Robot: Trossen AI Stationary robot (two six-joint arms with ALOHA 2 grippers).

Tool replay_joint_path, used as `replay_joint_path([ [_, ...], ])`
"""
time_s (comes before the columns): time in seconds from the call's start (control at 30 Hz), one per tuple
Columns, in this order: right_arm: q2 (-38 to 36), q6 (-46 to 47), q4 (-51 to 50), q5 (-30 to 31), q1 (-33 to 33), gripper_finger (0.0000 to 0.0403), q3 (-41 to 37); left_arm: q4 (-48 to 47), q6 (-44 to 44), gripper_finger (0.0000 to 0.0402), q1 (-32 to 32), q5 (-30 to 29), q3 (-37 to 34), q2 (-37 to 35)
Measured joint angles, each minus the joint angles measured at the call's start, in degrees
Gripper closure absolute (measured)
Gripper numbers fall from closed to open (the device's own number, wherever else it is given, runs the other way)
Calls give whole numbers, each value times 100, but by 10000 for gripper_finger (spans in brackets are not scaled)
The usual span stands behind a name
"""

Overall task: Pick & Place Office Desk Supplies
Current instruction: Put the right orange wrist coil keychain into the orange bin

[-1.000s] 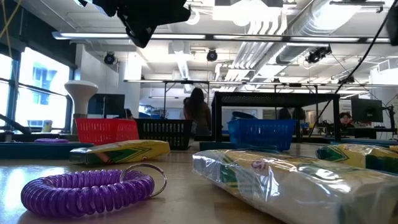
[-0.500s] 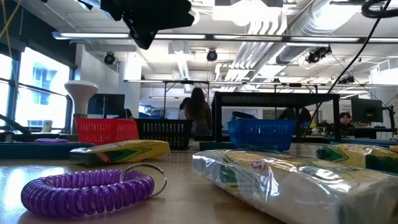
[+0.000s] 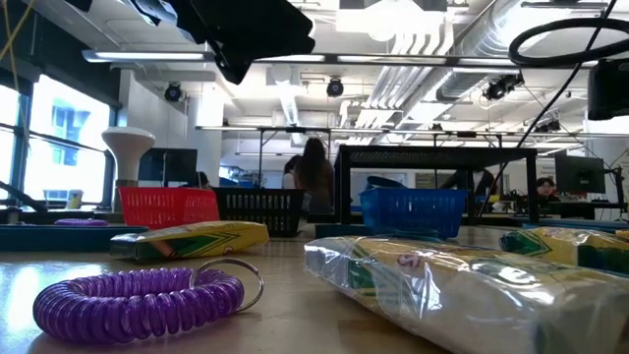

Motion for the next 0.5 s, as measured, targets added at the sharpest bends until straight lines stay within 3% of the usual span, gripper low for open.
replay_joint_path([
  [0.27,351,-2,79,28,-50,302,28,-27,-4,305,176,-2,0,0],
  [0.5,399,-388,158,485,-59,388,13,-305,255,305,201,-4,0,0],
])
